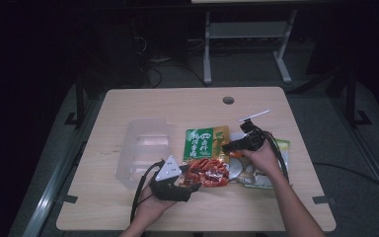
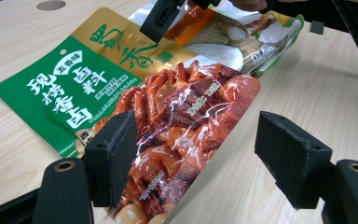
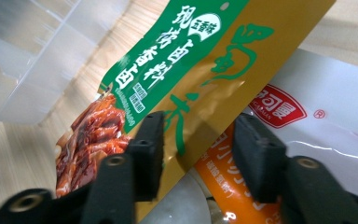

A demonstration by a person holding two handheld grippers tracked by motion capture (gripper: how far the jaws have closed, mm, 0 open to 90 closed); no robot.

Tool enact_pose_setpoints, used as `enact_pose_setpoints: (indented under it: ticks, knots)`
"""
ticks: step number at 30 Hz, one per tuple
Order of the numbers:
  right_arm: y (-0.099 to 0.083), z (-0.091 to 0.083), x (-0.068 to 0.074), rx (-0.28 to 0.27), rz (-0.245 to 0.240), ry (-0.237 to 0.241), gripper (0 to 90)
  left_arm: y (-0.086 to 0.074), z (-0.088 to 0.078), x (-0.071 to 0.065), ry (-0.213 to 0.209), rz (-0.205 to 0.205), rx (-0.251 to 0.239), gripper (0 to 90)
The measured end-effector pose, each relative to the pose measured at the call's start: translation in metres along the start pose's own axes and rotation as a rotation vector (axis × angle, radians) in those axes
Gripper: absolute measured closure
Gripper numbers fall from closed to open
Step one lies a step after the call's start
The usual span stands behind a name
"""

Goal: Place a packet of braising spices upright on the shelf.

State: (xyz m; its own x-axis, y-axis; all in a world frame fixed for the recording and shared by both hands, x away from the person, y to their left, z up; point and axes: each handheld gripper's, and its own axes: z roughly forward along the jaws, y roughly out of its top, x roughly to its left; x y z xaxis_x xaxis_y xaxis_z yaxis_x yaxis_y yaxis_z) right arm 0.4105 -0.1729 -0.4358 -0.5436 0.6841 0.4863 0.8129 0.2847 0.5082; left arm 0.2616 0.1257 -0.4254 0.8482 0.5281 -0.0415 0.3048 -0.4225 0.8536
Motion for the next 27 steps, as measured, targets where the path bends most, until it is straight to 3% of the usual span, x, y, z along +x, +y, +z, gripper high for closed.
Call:
enact_pose_setpoints:
  ticks: [1, 2, 8, 9, 14, 15, 18, 26, 27]
  knots:
    - [0.0, 0.0, 0.0, 0.0, 0.0, 0.0, 58.3, 0.0, 0.0, 0.0, -0.001, -0.001, 0.001, 28.8]
    - [0.0, 0.002, -0.002, -0.003, 0.017, 0.012, 65.0, 0.0, -0.001, 0.001, 0.0, -0.004, 0.003, 28.8]
    - [-0.001, 0.002, -0.006, -0.005, 0.056, 0.061, 80.2, 0.0, -0.003, 0.004, 0.005, -0.023, -0.005, 28.4]
    - [-0.001, 0.001, -0.005, -0.009, 0.059, 0.069, 86.8, 0.001, -0.003, 0.005, 0.004, -0.028, -0.004, 28.3]
    - [-0.002, -0.005, 0.001, -0.012, 0.038, 0.073, 89.6, 0.001, -0.004, 0.006, 0.001, -0.038, -0.012, 28.1]
    - [-0.002, -0.008, 0.006, -0.022, 0.008, 0.068, 89.8, 0.002, -0.004, 0.004, 0.0, -0.046, -0.016, 28.0]
    - [-0.004, -0.014, 0.013, -0.047, -0.025, 0.068, 89.9, 0.003, -0.005, 0.004, -0.001, -0.037, -0.016, 27.8]
    - [-0.006, -0.034, 0.034, -0.112, -0.128, 0.073, 90.0, 0.007, -0.007, 0.007, 0.003, -0.07, -0.032, 25.8]
    - [-0.008, -0.04, 0.039, -0.124, -0.159, 0.072, 90.0, 0.009, -0.007, 0.008, 0.003, -0.079, -0.039, 25.5]
